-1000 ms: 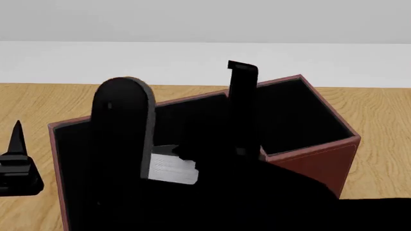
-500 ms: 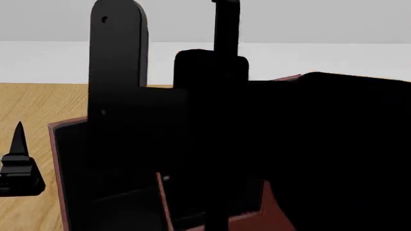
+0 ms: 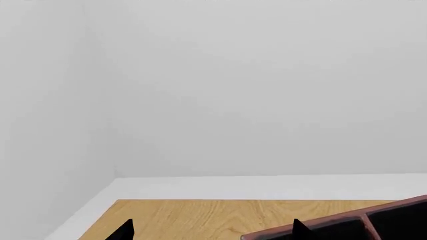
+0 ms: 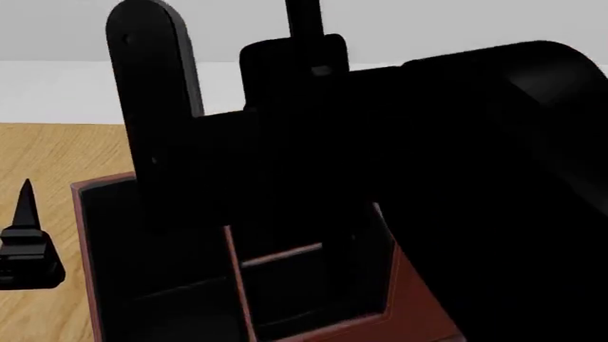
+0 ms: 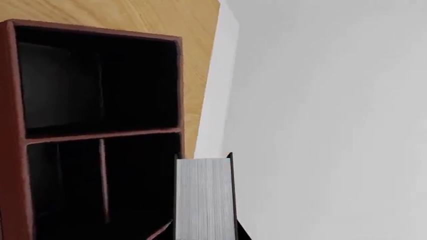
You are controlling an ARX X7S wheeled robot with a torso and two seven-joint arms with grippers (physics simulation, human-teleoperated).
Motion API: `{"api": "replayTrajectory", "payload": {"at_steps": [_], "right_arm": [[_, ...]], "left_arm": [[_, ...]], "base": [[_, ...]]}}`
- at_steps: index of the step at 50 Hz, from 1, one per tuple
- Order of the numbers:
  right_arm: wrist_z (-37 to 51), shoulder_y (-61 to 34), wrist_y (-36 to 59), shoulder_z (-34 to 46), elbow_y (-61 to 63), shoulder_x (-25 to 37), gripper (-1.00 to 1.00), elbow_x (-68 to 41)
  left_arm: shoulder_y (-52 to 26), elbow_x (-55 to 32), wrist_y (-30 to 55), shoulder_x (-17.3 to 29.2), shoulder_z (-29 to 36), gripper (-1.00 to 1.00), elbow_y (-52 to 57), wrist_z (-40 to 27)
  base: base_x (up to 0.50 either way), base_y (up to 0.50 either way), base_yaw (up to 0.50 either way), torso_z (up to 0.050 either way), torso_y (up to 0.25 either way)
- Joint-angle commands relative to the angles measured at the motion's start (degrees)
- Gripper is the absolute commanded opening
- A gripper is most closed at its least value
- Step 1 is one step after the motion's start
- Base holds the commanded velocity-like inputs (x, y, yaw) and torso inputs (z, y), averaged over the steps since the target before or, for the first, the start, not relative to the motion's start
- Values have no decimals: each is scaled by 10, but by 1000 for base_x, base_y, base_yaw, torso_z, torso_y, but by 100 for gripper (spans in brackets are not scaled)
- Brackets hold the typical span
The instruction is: Pick up the book and place it in the front compartment of the caddy.
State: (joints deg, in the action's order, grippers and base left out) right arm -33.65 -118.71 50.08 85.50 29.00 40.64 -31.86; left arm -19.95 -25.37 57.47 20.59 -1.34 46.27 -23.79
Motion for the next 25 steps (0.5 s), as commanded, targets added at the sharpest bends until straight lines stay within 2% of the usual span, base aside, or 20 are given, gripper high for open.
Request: {"api": "replayTrajectory", "payload": {"at_steps": [1, 15, 25], "right_arm": [[-18, -16, -86, 34, -24, -3, -100, 127], [3, 6, -139, 21, -65, -17, -100, 145], [-3, 33, -186, 0, -150, -45, -100, 124]], "left_arm": [[-4, -3, 2, 1, 3, 100, 0, -3], [-3, -7, 4, 4, 1, 100, 3, -7], [2, -4, -1, 7, 2, 100, -3, -10]], "base": [[0, 0, 0, 0, 0], [0, 0, 0, 0, 1], [0, 0, 0, 0, 1]]}}
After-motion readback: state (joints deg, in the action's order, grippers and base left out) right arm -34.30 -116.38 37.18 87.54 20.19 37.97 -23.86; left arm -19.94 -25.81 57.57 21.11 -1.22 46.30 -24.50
